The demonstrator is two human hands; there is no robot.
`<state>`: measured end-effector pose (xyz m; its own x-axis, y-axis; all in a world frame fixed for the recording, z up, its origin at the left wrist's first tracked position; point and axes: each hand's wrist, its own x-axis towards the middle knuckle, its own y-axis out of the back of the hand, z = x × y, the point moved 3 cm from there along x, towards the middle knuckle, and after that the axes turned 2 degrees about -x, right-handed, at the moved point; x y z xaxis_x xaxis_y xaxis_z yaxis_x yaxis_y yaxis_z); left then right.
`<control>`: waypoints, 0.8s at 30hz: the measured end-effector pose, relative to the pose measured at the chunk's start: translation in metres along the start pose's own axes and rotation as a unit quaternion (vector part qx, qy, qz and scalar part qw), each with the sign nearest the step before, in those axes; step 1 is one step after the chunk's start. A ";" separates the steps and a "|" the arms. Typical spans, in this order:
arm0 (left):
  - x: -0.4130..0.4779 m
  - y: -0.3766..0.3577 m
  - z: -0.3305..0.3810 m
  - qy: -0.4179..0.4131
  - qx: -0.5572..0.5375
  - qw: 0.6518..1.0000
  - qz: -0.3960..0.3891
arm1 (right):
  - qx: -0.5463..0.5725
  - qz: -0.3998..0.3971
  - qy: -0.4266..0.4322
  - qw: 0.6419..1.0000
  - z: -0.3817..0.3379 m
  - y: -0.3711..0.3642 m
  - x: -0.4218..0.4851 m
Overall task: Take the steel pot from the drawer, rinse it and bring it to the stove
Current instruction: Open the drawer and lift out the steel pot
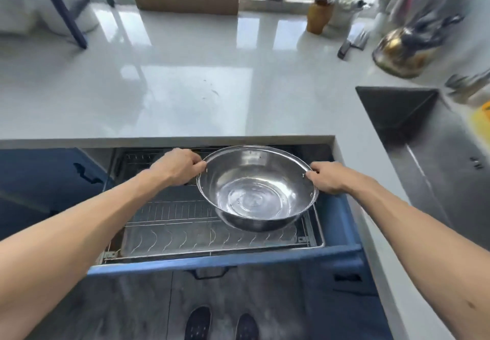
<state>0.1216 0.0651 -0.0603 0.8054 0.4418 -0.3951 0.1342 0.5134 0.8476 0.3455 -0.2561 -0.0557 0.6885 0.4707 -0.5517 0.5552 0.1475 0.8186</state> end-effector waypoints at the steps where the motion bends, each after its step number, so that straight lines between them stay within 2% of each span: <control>1: -0.009 0.016 0.007 -0.001 0.000 1.000 0.008 | -0.002 0.006 0.006 1.000 -0.003 0.016 -0.012; 11: -0.081 0.163 0.059 -0.004 -0.087 0.987 0.137 | 0.046 0.136 0.062 0.988 -0.035 0.149 -0.101; 15: -0.076 0.207 0.068 -0.006 -0.120 0.973 0.196 | 0.058 0.198 0.086 0.975 -0.049 0.189 -0.096; 19: -0.054 0.242 0.066 -0.018 -0.101 0.964 0.247 | 0.085 0.242 0.086 0.963 -0.068 0.222 -0.079; 24: -0.012 0.275 0.055 -0.030 -0.096 0.959 0.264 | 0.093 0.265 0.077 0.957 -0.093 0.244 -0.039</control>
<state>0.1809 0.1604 0.1972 0.7649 0.6368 0.0971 -0.4059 0.3594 0.8403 0.4110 -0.1574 0.1802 0.8273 0.5611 -0.0253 0.2302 -0.2975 0.9265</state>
